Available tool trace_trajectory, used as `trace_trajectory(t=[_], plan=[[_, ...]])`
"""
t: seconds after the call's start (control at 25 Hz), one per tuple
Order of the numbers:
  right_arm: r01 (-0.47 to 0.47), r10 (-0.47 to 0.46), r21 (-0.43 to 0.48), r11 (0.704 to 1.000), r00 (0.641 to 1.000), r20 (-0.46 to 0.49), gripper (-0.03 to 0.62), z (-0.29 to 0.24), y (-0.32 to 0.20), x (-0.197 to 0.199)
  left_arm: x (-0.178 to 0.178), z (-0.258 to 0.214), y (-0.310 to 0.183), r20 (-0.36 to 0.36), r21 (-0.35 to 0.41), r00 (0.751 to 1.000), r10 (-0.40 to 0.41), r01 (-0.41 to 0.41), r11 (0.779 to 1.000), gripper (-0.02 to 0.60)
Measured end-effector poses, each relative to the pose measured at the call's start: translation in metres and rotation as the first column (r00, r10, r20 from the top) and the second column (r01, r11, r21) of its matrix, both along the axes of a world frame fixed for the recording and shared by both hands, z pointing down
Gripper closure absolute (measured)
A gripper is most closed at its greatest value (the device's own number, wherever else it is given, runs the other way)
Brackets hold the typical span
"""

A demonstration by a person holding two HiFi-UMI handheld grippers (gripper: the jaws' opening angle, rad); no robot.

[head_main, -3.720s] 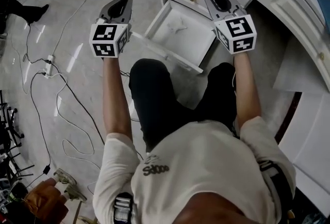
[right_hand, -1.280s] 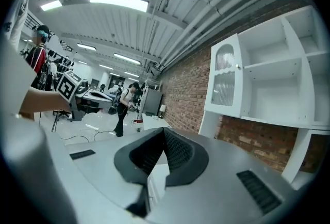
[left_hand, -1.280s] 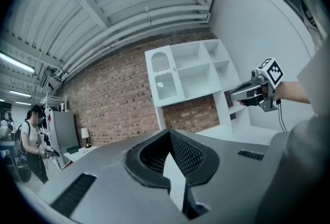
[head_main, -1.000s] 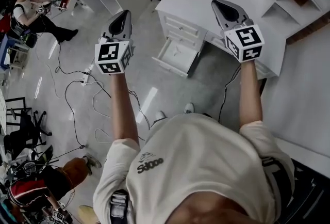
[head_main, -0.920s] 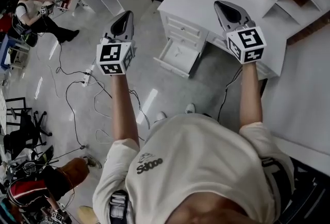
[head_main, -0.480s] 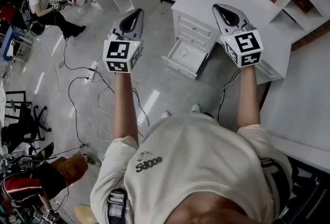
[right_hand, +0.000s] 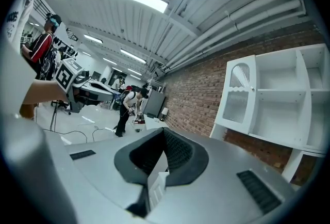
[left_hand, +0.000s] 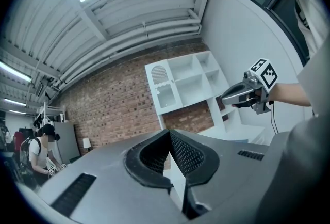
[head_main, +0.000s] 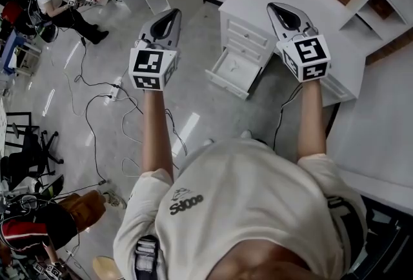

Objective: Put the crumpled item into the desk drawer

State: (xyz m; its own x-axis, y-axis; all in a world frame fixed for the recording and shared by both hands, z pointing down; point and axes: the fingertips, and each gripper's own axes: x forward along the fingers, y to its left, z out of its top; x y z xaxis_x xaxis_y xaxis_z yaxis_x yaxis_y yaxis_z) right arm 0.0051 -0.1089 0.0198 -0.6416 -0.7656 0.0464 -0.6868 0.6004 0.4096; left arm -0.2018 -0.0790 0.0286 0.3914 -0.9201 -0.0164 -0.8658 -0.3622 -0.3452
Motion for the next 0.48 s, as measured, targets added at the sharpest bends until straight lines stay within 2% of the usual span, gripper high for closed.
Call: trace_trajectory(t=[0.24, 0.48], plan=[[0.001, -0.001, 0.004, 1.0, 1.0, -0.009, 0.588, -0.006, 0.0, -0.002, -0.002, -0.01, 0.001, -0.006, 0.015, 1.0, 0.001, -0.001, 1.0, 0.565], [-0.004, 0.004, 0.006, 1.0, 1.0, -0.005, 0.589, 0.0, -0.007, 0.009, 0.009, 0.0, -0.005, 0.004, 0.008, 1.0, 0.008, -0.008, 1.0, 0.564]])
